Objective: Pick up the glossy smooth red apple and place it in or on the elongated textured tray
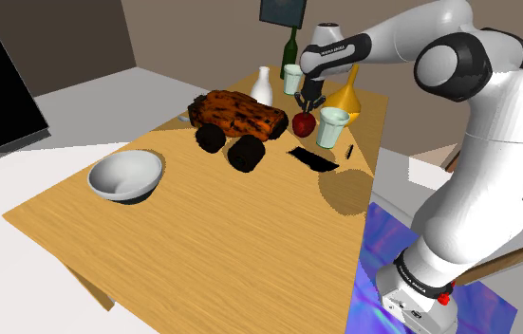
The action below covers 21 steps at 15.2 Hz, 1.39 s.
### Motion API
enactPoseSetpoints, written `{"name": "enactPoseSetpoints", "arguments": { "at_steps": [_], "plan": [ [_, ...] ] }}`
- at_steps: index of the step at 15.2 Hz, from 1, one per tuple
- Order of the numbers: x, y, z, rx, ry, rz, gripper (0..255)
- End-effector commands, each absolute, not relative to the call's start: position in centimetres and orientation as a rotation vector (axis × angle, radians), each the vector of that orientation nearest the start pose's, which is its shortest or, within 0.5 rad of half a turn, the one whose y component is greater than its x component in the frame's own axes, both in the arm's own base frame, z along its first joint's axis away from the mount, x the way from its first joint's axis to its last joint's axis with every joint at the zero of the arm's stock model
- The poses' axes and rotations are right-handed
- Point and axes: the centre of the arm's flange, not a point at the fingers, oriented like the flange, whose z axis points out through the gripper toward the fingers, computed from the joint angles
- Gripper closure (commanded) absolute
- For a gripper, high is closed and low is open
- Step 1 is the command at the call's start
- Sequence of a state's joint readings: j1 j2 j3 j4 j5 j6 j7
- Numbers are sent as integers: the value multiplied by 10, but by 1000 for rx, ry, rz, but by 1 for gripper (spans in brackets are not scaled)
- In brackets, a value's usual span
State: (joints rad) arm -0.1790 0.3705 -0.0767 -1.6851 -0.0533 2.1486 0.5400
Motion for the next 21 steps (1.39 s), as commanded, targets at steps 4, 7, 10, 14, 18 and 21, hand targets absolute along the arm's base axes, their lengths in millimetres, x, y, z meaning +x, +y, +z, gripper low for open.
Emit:
{"name": "enactPoseSetpoints", "arguments": {
  "at_steps": [4, 7, 10, 14, 18, 21],
  "plan": [
    [646, -166, 394, -2968, 1189, -164, 255],
    [646, -166, 398, -2968, 1189, -164, 255],
    [646, -166, 414, -2968, 1189, -164, 255],
    [646, -166, 435, -2968, 1189, -164, 255],
    [646, -166, 456, -2968, 1189, -164, 255],
    [646, -166, 472, -2968, 1189, -164, 255]
  ]
}}
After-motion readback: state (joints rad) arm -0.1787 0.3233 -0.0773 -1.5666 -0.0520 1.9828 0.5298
